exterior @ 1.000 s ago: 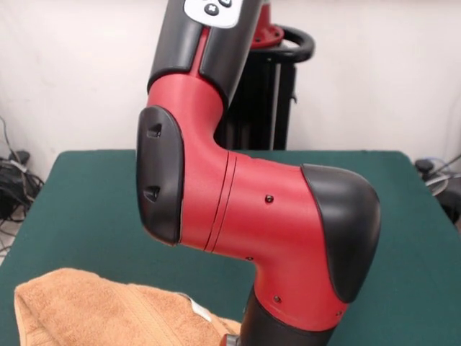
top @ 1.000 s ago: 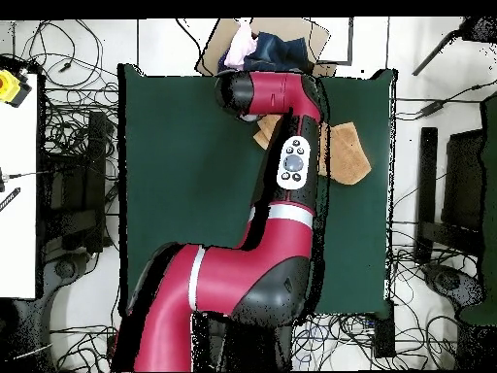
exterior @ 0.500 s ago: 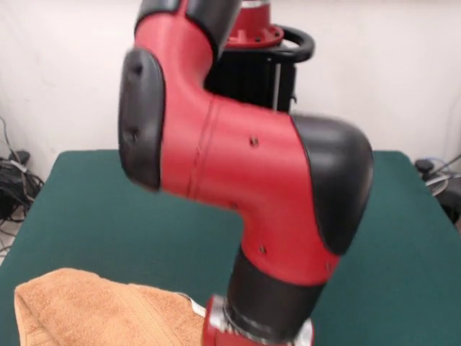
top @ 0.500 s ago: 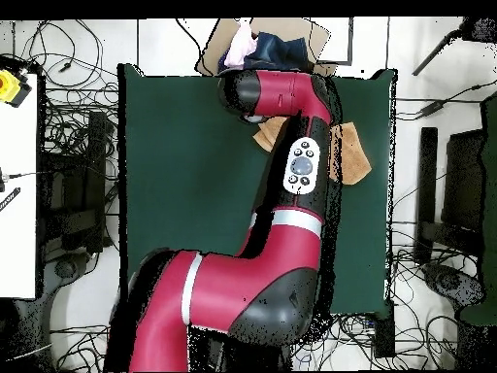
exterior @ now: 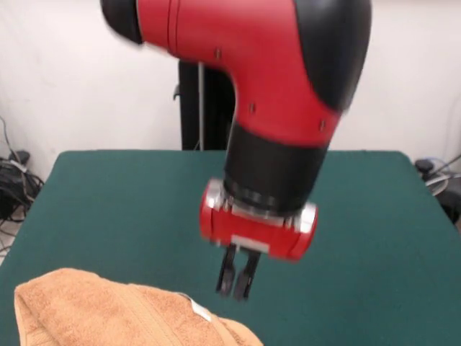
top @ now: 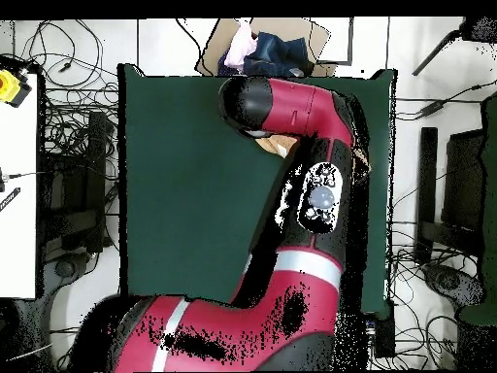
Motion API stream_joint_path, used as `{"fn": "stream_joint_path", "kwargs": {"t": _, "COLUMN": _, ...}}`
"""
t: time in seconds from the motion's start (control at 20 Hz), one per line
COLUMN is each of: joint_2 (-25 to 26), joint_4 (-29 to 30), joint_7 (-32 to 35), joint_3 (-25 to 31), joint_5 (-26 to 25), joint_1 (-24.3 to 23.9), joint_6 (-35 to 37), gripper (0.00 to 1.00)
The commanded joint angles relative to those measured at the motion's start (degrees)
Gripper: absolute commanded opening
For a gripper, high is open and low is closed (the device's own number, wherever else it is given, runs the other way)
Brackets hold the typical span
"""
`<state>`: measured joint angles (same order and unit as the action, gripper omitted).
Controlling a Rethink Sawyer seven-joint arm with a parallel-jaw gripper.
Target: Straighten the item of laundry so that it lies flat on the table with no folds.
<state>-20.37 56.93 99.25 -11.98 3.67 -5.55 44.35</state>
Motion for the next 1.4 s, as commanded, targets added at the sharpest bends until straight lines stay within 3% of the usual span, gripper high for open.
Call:
{"fn": "stream_joint_path", "kwargs": {"t": 0.05, "joint_2": -8.56, "joint_4": 16.55, "joint_7": 17.84, "joint_3": 0.28, "joint_5": 4.15, "joint_1": 1.43, "joint_6": 0.43, "gripper": 0.0}}
{"fn": "stream_joint_path", "kwargs": {"t": 0.6, "joint_2": -4.64, "joint_4": 14.55, "joint_7": 16.29, "joint_3": -0.65, "joint_5": 4.11, "joint_1": 1.22, "joint_6": -4.27, "gripper": 0.0}}
{"fn": "stream_joint_path", "kwargs": {"t": 0.65, "joint_2": -4.11, "joint_4": 13.91, "joint_7": 15.19, "joint_3": -0.6, "joint_5": 3.62, "joint_1": 1.04, "joint_6": -5.03, "gripper": 1.0}}
{"fn": "stream_joint_path", "kwargs": {"t": 0.95, "joint_2": -1.34, "joint_4": 12.98, "joint_7": 19.92, "joint_3": -2.95, "joint_5": 3.21, "joint_1": 2.38, "joint_6": -13.19, "gripper": 1.0}}
{"fn": "stream_joint_path", "kwargs": {"t": 1.4, "joint_2": 6.91, "joint_4": 6.83, "joint_7": 11.58, "joint_3": 0.56, "joint_5": 3.39, "joint_1": -0.64, "joint_6": -19.93, "gripper": 1.0}}
